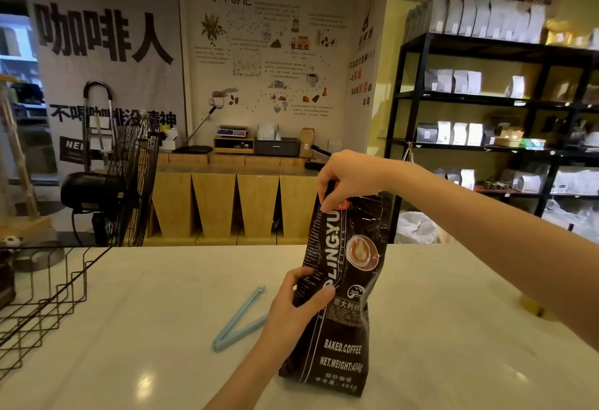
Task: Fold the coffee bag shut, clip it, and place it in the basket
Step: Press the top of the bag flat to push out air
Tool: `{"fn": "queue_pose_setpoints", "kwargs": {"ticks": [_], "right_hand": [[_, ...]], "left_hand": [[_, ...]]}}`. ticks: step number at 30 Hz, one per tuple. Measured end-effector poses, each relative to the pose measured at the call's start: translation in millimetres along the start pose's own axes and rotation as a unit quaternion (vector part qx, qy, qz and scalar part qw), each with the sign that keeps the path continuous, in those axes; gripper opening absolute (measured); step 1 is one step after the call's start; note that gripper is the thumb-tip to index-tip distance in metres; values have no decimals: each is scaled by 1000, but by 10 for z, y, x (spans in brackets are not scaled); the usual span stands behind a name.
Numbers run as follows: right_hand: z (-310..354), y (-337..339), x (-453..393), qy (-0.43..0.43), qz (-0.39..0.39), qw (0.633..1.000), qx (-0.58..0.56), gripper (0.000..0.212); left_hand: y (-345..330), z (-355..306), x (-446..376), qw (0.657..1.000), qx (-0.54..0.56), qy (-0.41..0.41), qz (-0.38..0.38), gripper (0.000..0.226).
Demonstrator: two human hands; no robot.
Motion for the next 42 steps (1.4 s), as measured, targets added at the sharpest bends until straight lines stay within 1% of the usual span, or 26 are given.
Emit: {"fn": "queue_pose_setpoints", "kwargs": {"ticks": [3, 5, 7, 9, 11, 13, 15, 17, 19, 21, 22, 25, 27, 28, 30, 32, 35, 37, 38, 39, 40, 42], "right_hand": [[-41, -34, 9, -7, 4, 1000, -19, 8], [-82, -36, 16, -14, 11, 1000, -25, 12], [-112, -46, 21, -23, 21, 999, -17, 20], [-121, -64, 25, -22, 10, 1000, -4, 36], [-105, -81, 42, -9, -27, 1000, -5, 48], [-102, -86, 79, -6, -71, 997, 2, 52], [-108, -47, 128, -18, -127, 990, 51, 55], [-119, -3, 167, -41, -186, 972, 140, 59], [-151, 16, 198, -72, -228, 946, 217, 61], [-177, 11, 219, -91, -261, 927, 253, 56], [-190, 11, 231, -99, -272, 921, 260, 51], [-256, 48, 298, -156, -294, 913, 236, 41], [-250, 51, 276, -169, -291, 911, 237, 37], [-236, 54, 254, -169, -293, 912, 231, 37], [-236, 71, 211, -168, -301, 921, 183, 45], [-230, 59, 152, -143, -300, 937, 110, 51], [-93, 41, 89, -65, -278, 958, 36, 55], [59, 34, 79, -11, -269, 963, 7, 51], [145, 31, 70, 13, -263, 965, -4, 44], [222, 23, 49, 26, -255, 967, -8, 36], [282, 13, 21, 26, -246, 969, 0, 33], [353, 12, -24, 4, -244, 968, 51, 39]], "left_hand": [[25, -3, -6, 999, 3, -12, -40, 53], [54, -3, -2, 998, -1, -23, -60, 49], [52, -23, -1, 997, -5, -36, -64, 43], [20, -48, -7, 997, -16, -49, -58, 40], [-3, -76, -1, 996, -29, -59, -55, 40], [-13, -84, 6, 996, -30, -62, -56, 41], [-10, -83, 13, 996, -33, -60, -57, 42], [0, -77, 18, 996, -37, -57, -62, 42], [15, -81, 25, 995, -43, -60, -66, 40], [22, -96, 38, 994, -56, -61, -68, 38], [25, -107, 48, 994, -61, -61, -70, 35], [31, -163, 107, 992, -67, -74, -79, 25], [40, -199, 157, 990, -71, -87, -88, 21], [48, -202, 180, 989, -70, -92, -93, 20], [68, -181, 216, 988, -59, -96, -101, 19], [83, -155, 238, 989, -52, -96, -101, 18], [100, -202, 224, 990, -52, -98, -85, 18], [104, -277, 188, 991, -46, -99, -72, 28], [101, -312, 161, 992, -37, -100, -66, 35], [93, -348, 135, 993, -27, -100, -62, 38], [85, -386, 116, 993, -19, -103, -62, 38], [87, -446, 106, 989, -16, -119, -82, 34]]}}
Point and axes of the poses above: each hand's wrist, its own x-axis away from the middle knuckle, its own y-axis out of the back of the hand, z = x × y, the point moved 8 cm from there along -x, towards the middle knuckle, and after that the axes turned 3 degrees about z, right-handed, at the moved point
